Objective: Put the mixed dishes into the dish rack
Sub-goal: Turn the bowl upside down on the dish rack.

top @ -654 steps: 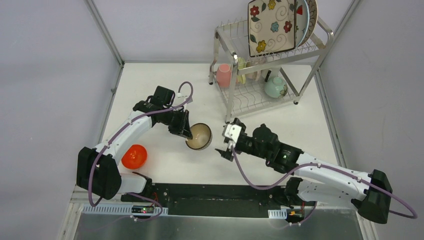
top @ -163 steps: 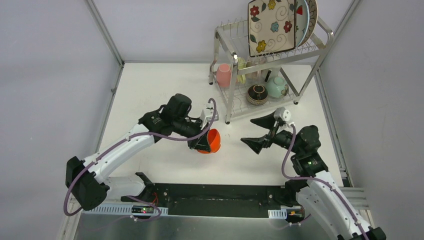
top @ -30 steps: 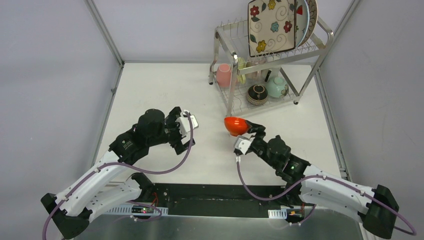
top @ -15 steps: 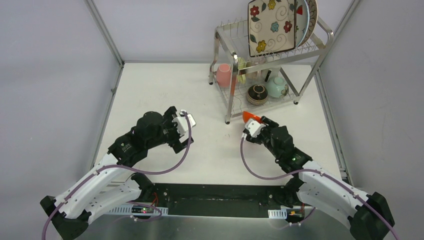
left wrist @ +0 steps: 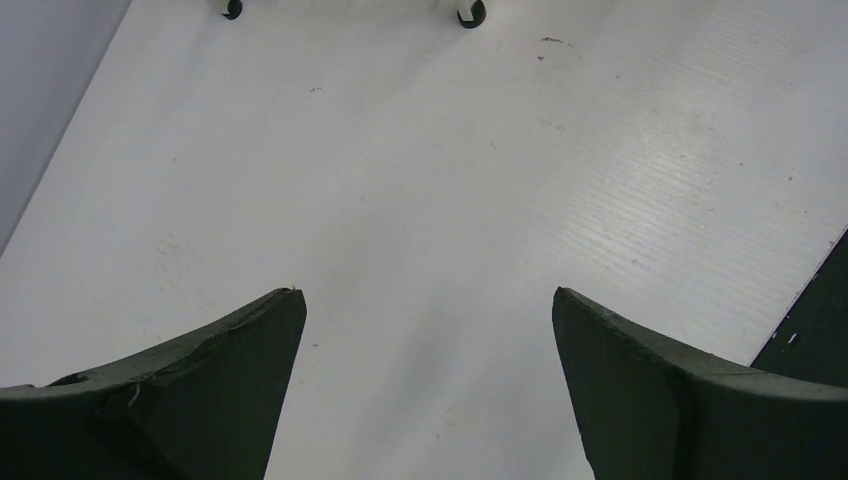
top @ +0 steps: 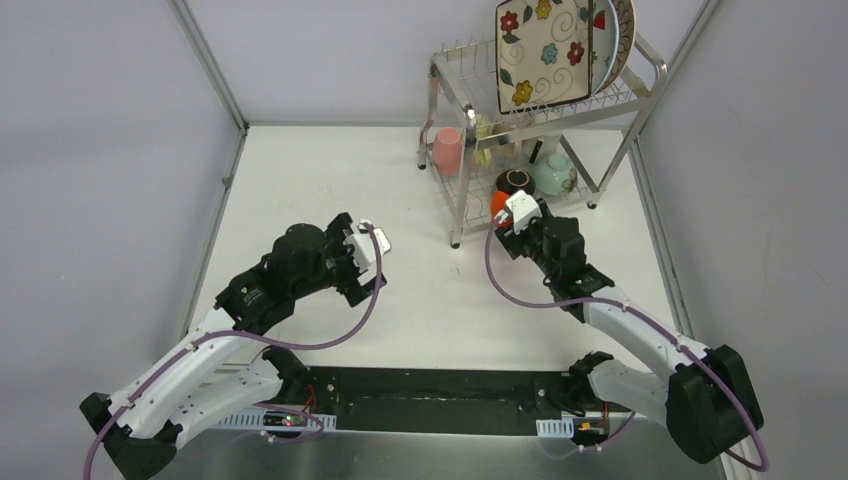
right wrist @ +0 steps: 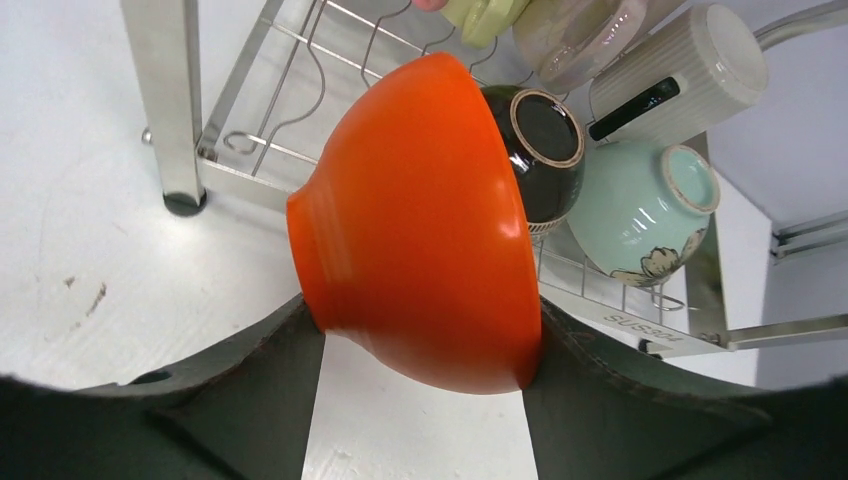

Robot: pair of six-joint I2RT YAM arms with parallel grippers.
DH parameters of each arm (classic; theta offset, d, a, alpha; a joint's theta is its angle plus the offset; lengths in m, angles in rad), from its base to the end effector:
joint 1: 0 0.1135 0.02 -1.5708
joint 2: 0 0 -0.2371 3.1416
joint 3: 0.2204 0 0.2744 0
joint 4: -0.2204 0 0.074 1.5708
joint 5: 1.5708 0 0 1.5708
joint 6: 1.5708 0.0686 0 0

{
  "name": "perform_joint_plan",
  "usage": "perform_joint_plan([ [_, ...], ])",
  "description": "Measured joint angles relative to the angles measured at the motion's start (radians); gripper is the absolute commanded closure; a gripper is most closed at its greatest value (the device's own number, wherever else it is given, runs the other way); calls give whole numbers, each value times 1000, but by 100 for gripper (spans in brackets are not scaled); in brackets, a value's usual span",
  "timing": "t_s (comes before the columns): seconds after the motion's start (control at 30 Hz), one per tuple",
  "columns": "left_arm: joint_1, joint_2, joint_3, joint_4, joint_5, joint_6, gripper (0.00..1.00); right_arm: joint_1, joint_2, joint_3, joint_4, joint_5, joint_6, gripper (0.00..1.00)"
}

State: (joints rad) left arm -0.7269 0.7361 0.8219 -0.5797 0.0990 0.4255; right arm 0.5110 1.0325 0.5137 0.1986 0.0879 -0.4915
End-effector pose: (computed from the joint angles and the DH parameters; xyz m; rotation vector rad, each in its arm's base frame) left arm 0.1682 -0.1587 0.2880 1.1813 1.7054 -0.2875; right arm 0.2610 0.1394 0.1916 -0.8553 1.6858 -0.0698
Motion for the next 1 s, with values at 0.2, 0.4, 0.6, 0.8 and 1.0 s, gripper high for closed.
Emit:
perform_joint_plan([
  [0.2, 0, -7, 0, 2, -21, 0, 1, -43, 87, 30, 98, -46, 161, 63],
  [0.4, 0, -13, 0, 2, -23, 0, 1, -77, 175, 43, 195, -60, 323, 63],
  [0.6, 0, -14, 0, 3, -23, 0, 1, -99, 288, 66, 274, -90, 479, 63],
  [0.8, 0, -16, 0, 3, -24, 0, 1, -105, 401, 152, 315, -105, 619, 63],
  [1.0, 0, -19, -2, 4, -31, 0, 1, -108, 473, 201, 353, -96, 787, 63],
])
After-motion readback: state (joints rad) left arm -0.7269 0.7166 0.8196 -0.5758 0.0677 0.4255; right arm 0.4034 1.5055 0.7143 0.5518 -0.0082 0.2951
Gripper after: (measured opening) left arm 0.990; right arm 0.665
